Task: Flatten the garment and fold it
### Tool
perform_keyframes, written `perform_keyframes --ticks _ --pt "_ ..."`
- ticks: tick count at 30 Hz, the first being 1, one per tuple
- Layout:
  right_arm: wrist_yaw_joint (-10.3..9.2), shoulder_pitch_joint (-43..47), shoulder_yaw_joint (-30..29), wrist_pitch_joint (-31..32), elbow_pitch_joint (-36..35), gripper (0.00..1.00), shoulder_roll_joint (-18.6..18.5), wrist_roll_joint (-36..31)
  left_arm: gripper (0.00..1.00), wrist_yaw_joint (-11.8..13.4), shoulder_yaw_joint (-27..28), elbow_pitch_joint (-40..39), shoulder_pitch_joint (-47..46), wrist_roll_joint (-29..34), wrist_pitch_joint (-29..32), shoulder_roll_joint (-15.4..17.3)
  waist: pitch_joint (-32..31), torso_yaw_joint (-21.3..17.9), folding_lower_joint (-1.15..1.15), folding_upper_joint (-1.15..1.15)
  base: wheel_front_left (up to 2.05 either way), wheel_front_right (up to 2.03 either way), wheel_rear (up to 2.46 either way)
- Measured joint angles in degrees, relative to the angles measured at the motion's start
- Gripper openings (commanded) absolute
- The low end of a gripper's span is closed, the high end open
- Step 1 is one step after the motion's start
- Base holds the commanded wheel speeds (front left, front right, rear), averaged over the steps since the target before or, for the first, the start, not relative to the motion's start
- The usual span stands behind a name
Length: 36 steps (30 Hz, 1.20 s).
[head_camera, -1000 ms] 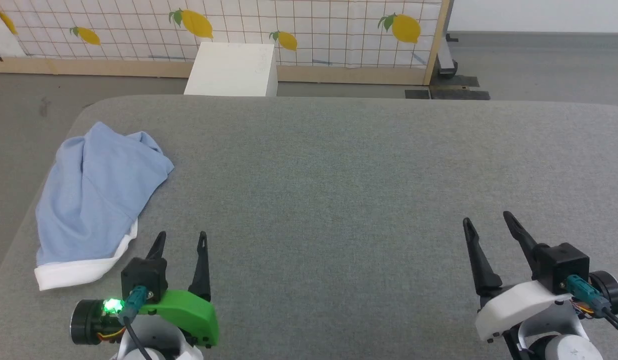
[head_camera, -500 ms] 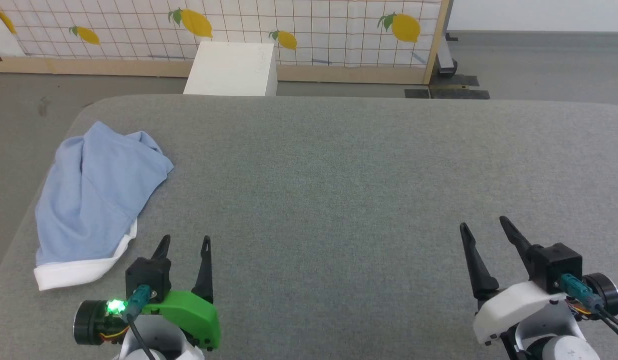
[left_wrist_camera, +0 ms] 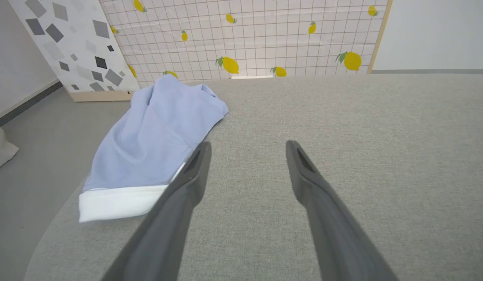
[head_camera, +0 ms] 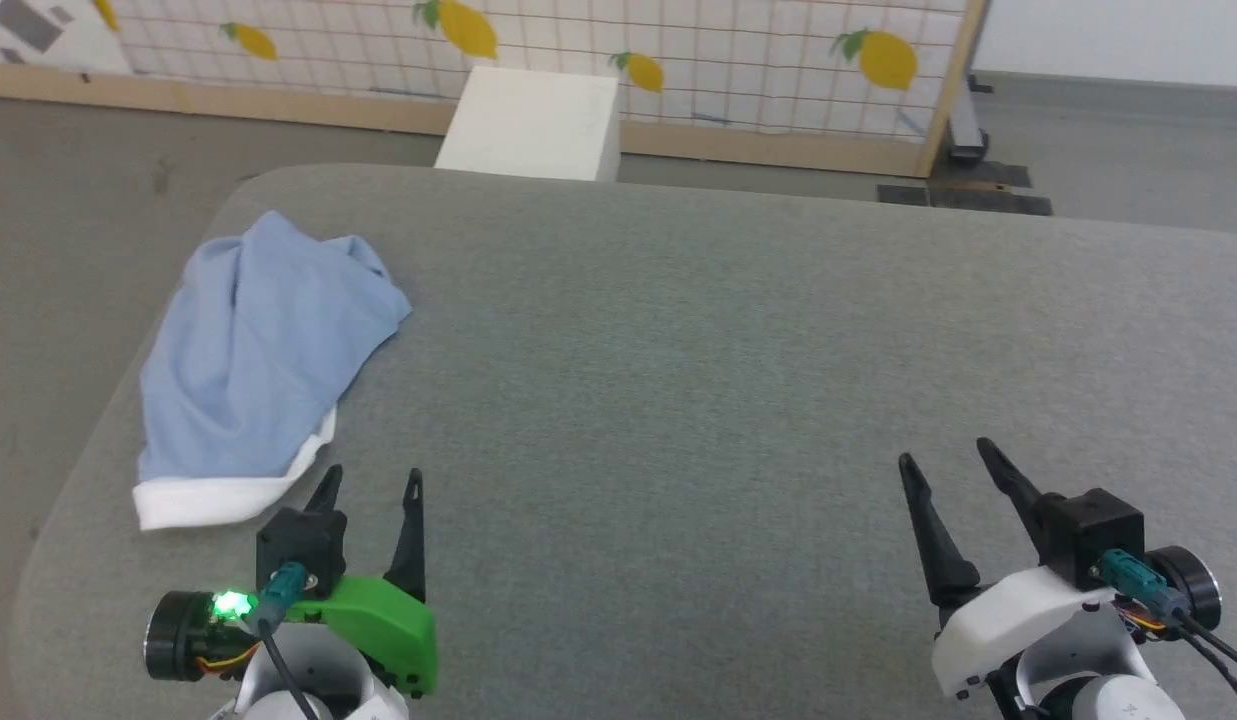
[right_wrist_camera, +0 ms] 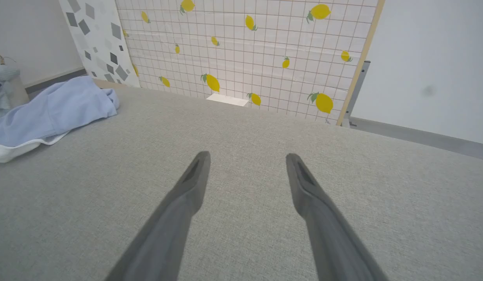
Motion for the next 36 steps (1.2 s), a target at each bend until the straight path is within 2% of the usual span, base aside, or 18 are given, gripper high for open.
perform_keyframes --ticks 14,22,28,36 --pt "0.00 1.6 1.6 0.6 -0.4 1.00 -0.2 2.2 1.00 0.8 -1.1 1.4 -2.1 0.0 -0.4 2.1 -0.5 9.4 0.00 0.00 0.00 0.00 0.00" --pt "0.00 1.9 2.0 1.1 -0.6 1.00 -0.1 3.3 1.00 1.3 -2.6 1.7 -2.0 0.0 -0.6 2.2 -1.0 14.4 0.00 0.00 0.00 0.00 0.00" --pt "0.00 2.5 2.4 1.1 -0.6 1.00 0.1 3.3 1.00 1.8 -3.0 1.5 -1.9 0.0 -0.9 2.1 -1.2 16.6 0.00 0.00 0.00 0.00 0.00" --pt "0.00 2.5 2.7 1.1 -0.6 1.00 0.2 3.3 1.00 2.2 -3.1 1.5 -2.0 0.0 -0.9 2.4 -1.5 17.1 0.00 0.00 0.00 0.00 0.00"
